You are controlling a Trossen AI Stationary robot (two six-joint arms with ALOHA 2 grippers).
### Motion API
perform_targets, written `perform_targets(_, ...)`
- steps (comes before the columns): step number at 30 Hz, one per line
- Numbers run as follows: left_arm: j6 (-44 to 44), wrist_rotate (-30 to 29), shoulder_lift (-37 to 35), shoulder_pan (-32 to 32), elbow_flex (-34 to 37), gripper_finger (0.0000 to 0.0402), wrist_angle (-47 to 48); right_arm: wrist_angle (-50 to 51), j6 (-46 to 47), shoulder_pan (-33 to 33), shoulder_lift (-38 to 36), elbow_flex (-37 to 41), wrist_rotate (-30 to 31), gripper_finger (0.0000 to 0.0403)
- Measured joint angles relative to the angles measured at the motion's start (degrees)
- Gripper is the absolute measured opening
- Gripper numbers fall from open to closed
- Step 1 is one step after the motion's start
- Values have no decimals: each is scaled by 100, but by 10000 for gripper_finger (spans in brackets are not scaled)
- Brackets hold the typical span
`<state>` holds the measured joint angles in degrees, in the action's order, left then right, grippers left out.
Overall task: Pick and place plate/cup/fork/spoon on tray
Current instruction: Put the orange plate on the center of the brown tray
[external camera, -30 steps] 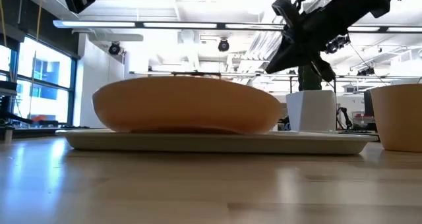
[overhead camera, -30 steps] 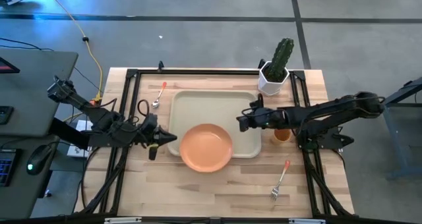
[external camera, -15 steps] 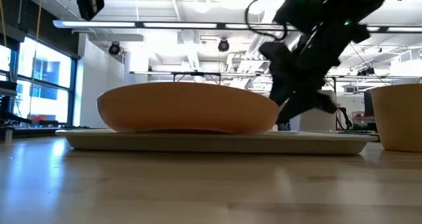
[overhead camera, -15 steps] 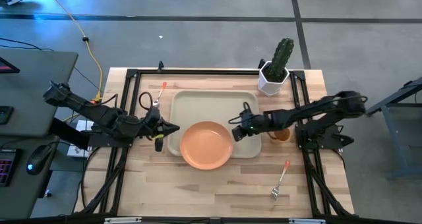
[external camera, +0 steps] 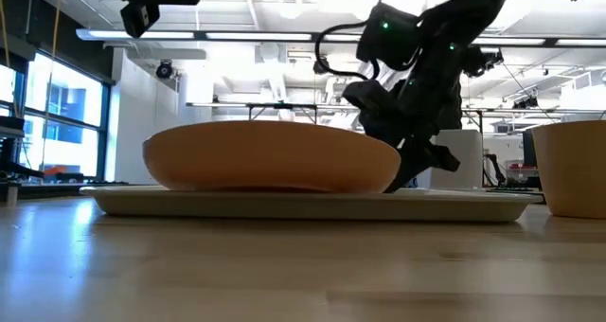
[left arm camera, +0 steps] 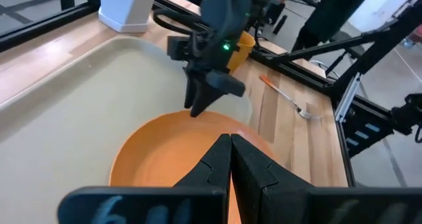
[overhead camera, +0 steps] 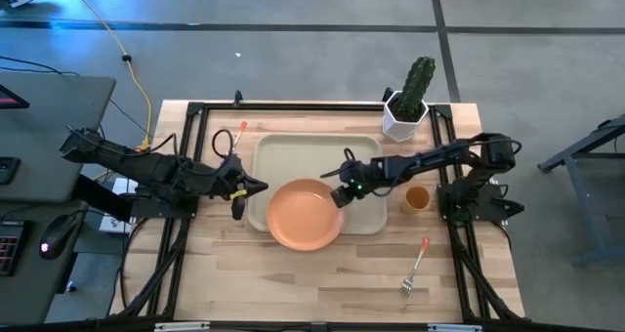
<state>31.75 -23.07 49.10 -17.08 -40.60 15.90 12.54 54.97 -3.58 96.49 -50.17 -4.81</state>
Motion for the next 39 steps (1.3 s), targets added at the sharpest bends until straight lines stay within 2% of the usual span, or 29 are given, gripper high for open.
perform_targets(5, -291, 55, 0, 148, 0, 0, -2, 8, -306, -164, 0, -7, -294, 110)
perform_targets(10, -574, 56, 0, 321, 0, 0, 0, -34, -382, -351, 0, -7, -337, 28)
perform_targets(12, -685, 64, 0, 396, 0, 0, 0, -58, -384, -441, -11, -7, -275, 8)
perform_targets(26, -945, 109, 0, 936, 0, 0, 98, -116, -448, -1361, -17, -7, -154, 3)
perform_targets(34, -945, 105, 0, 1045, 0, 0, 124, -25, -1118, -1439, -149, -10, 779, 2)
perform_targets(39, -959, 83, -2, 1049, 0, 0, 276, 165, -1367, -1380, -287, -13, 716, 9)
